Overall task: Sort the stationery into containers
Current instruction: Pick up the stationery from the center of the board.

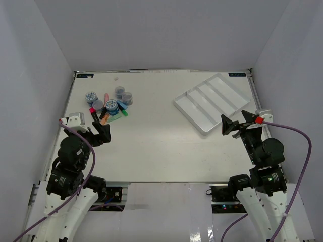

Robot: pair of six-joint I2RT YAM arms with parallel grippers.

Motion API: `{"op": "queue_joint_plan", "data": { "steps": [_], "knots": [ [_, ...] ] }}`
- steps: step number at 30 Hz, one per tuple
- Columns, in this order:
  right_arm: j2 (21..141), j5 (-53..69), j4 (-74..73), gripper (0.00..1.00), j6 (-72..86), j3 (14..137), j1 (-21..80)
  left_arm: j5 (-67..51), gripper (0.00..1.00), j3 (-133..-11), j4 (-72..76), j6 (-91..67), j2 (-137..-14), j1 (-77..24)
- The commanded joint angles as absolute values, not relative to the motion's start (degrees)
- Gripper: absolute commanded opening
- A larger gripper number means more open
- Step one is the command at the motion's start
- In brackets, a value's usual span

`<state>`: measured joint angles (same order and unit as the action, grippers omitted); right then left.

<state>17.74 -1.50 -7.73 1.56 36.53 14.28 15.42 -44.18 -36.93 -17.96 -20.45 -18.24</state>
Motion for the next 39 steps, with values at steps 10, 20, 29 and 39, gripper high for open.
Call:
{"op": "queue_joint_plan", "data": {
  "steps": [10,20,29,39],
  "knots": [
    [21.7,3.2,-7.6,0.9,4.9,38.1,14.6,16.8,0.98,-44.6,-37.2,-18.5,-25.5,-18.5],
    [34.5,6.2,-12.3,0.9,10.2,40.6,14.5,17.2,0.98,-51.6,-29.2,-18.9,-60.1,-18.3],
    [36.7,8.8,-12.9,0.9,8.6,41.1,14.5,15.5,0.98,-69.3,-24.9,-22.4,-87.6,-9.1],
    [35.8,11.8,-10.2,0.9,7.4,39.0,14.5,17.0,0.98,-78.1,-24.5,-20.6,-102.2,-6.8]
  ]
}}
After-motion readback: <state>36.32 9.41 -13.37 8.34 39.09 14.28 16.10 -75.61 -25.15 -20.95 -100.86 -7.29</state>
